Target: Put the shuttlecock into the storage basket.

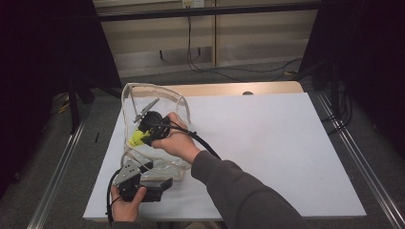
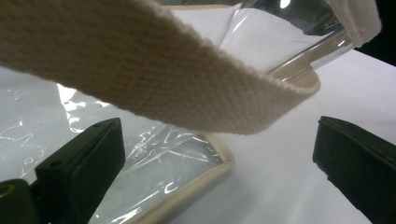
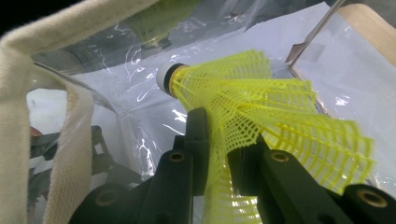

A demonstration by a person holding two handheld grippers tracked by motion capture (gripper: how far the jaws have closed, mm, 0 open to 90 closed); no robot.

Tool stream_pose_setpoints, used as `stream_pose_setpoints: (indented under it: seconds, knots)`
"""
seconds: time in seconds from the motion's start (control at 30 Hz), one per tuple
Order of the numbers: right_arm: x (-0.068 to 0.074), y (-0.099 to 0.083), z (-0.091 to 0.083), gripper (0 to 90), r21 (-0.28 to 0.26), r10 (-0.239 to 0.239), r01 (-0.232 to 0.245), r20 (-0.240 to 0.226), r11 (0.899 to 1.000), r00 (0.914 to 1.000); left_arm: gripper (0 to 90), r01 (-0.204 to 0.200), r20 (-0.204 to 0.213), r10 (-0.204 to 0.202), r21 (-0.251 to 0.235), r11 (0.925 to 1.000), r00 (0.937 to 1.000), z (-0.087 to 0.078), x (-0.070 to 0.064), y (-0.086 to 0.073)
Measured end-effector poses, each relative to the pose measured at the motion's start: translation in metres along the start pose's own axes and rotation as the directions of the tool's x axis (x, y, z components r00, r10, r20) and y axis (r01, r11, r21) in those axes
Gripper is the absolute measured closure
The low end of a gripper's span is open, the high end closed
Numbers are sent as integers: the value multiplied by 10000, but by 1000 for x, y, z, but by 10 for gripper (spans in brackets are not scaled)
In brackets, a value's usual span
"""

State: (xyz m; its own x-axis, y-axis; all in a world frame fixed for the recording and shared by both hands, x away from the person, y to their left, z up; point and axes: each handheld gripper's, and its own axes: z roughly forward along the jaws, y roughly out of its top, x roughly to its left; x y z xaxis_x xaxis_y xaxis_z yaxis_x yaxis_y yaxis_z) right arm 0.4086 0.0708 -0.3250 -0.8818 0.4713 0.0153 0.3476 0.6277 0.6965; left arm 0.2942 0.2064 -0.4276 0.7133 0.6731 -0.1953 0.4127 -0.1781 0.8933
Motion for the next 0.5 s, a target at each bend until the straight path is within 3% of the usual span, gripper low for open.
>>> stream_pose_setpoints:
  seconds: [0.5]
  knots:
    - [1,-4,15,792,444,109,-96,-298,9990,9995,23,12,-4,-12,9,10000,10000,-1,1,-1]
